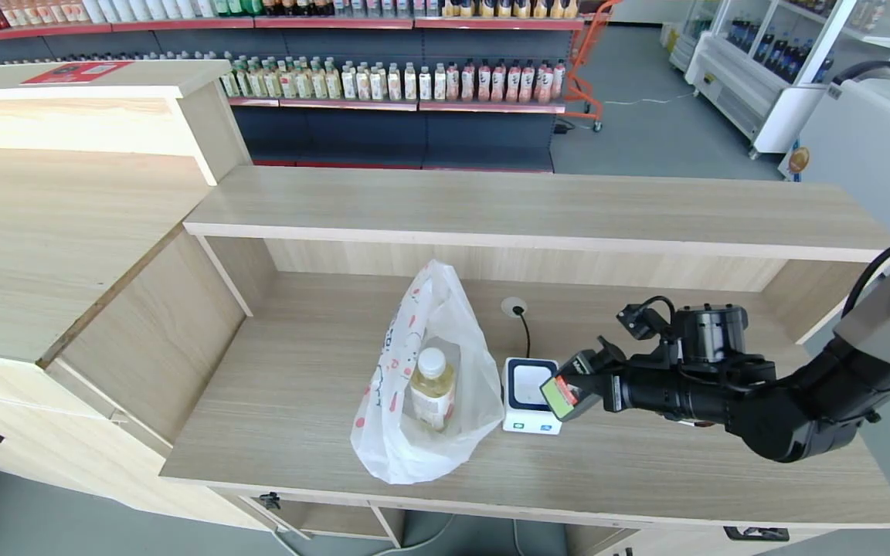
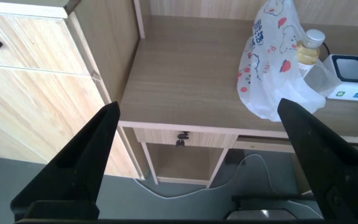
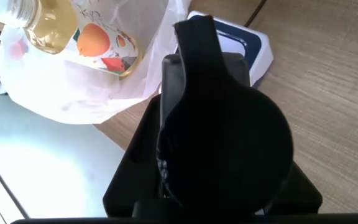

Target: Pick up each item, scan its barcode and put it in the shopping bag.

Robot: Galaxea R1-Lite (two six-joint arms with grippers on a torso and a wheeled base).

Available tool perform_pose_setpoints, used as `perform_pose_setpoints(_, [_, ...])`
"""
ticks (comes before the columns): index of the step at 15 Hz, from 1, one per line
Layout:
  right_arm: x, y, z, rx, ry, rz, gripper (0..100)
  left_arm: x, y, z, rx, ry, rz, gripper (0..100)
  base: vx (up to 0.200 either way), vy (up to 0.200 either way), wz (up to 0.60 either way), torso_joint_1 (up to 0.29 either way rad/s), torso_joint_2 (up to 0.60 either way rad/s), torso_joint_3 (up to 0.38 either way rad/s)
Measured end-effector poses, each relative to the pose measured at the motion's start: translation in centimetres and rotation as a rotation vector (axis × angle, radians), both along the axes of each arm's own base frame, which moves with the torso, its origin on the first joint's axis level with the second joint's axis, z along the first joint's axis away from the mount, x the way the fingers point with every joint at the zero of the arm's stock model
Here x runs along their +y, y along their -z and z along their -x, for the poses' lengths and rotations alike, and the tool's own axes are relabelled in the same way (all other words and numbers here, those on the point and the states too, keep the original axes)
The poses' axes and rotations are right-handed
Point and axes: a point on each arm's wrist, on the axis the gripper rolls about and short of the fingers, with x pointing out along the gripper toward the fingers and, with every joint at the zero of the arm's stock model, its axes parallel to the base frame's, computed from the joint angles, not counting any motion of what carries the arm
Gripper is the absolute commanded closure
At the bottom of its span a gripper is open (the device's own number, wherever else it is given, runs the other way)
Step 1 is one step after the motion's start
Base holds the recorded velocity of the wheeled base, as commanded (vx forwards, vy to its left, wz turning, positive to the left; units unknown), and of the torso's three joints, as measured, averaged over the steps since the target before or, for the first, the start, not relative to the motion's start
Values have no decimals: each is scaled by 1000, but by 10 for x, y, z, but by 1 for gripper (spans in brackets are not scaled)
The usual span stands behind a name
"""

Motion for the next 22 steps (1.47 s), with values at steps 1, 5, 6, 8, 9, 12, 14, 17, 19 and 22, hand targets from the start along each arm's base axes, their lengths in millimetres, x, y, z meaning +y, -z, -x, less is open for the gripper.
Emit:
perform_pose_setpoints(1, [2, 2, -5, -5, 2, 1, 100, 0, 0, 0, 0, 0, 0, 0, 0, 0, 0, 0, 0, 0])
perform_pose_setpoints(5, [9, 8, -24, -18, 15, 0, 100, 0, 0, 0, 0, 0, -1, 0, 0, 0, 0, 0, 0, 0])
perform_pose_setpoints(6, [13, 10, -27, -13, 12, -9, 100, 0, 0, 0, 0, 0, -1, 0, 0, 0, 0, 0, 0, 0])
perform_pose_setpoints(8, [21, 14, -33, -17, -1, -16, 100, 0, 0, 0, 0, 0, 0, 0, 0, 0, 0, 0, 0, 0])
perform_pose_setpoints(9, [24, 16, -37, -19, -5, -17, 100, 0, 0, 0, 0, 0, -1, 0, 0, 0, 0, 0, 0, 0])
perform_pose_setpoints(12, [34, 24, -47, -26, -22, -20, 100, 0, 0, 0, 0, 0, -1, 0, 0, 0, 0, 0, 0, 0])
perform_pose_setpoints(14, [37, 28, -52, -29, -26, -22, 100, 0, 0, 0, 0, 0, -1, 0, 0, 0, 0, 0, 0, 0])
perform_pose_setpoints(17, [42, 34, -53, -22, -25, -15, 100, 0, 0, 0, 0, 0, -1, 0, 0, 0, 0, 0, 0, 0])
perform_pose_setpoints(19, [43, 32, -52, -9, -18, -31, 100, 0, 0, 0, 0, 0, -1, 0, 0, 0, 0, 0, 0, 0])
perform_pose_setpoints(22, [43, 7, -48, -13, 9, -95, 100, 0, 0, 0, 0, 0, -1, 0, 0, 0, 0, 0, 0, 0])
